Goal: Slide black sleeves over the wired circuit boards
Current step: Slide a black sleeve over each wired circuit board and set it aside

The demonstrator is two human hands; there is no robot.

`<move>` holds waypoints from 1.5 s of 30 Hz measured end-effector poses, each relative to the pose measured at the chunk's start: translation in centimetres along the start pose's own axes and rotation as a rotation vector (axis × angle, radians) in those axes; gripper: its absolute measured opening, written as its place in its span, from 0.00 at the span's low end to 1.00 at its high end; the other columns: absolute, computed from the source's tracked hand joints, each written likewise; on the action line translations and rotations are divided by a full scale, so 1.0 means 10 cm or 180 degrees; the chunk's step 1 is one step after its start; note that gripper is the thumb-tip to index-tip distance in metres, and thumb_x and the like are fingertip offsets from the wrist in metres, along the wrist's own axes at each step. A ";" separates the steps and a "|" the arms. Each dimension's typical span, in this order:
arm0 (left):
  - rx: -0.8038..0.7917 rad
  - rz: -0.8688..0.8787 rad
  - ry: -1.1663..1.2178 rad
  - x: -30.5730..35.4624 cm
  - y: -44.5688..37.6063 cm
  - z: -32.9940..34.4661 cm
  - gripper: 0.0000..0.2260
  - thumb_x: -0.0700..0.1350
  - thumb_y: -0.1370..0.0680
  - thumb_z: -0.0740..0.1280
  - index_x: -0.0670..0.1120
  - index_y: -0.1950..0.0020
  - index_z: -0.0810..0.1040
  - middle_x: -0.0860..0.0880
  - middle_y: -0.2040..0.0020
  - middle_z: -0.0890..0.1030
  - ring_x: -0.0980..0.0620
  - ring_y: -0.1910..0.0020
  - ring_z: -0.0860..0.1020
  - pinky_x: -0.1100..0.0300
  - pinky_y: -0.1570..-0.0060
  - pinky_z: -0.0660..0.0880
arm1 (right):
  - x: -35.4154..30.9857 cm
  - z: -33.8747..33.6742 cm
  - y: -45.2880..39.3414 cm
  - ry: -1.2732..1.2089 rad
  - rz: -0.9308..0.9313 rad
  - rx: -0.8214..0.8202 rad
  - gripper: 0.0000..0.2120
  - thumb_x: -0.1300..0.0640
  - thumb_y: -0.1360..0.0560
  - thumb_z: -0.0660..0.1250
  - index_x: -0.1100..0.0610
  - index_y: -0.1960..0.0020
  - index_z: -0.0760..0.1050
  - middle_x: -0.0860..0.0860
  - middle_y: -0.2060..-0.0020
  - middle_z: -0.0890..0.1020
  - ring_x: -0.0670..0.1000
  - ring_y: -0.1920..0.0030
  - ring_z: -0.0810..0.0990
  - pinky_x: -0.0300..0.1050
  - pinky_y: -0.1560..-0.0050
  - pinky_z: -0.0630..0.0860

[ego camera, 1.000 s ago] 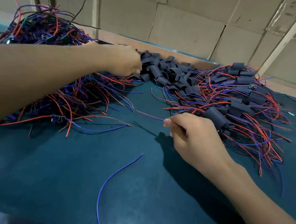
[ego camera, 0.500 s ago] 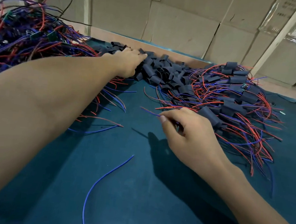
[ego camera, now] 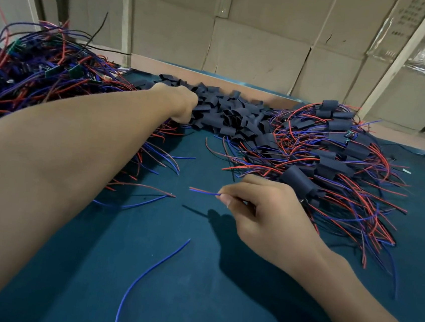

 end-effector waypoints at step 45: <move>0.1703 0.1862 0.2215 0.43 2.27 0.19 0.06 0.47 0.21 0.65 0.47 0.47 0.72 0.53 0.57 0.74 0.55 0.58 0.71 0.59 0.56 0.71 | -0.23 -0.05 0.10 -0.0302 -0.0317 0.0899 0.06 0.55 0.23 0.72 0.54 0.53 0.87 0.49 0.66 0.72 0.50 0.65 0.73 0.45 0.65 0.69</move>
Point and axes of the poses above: each hand's wrist, its own y-axis away from the middle knuckle, its own z-axis out of the palm, x = y × z, the point moved 4 cm from there along -y, towards the middle knuckle
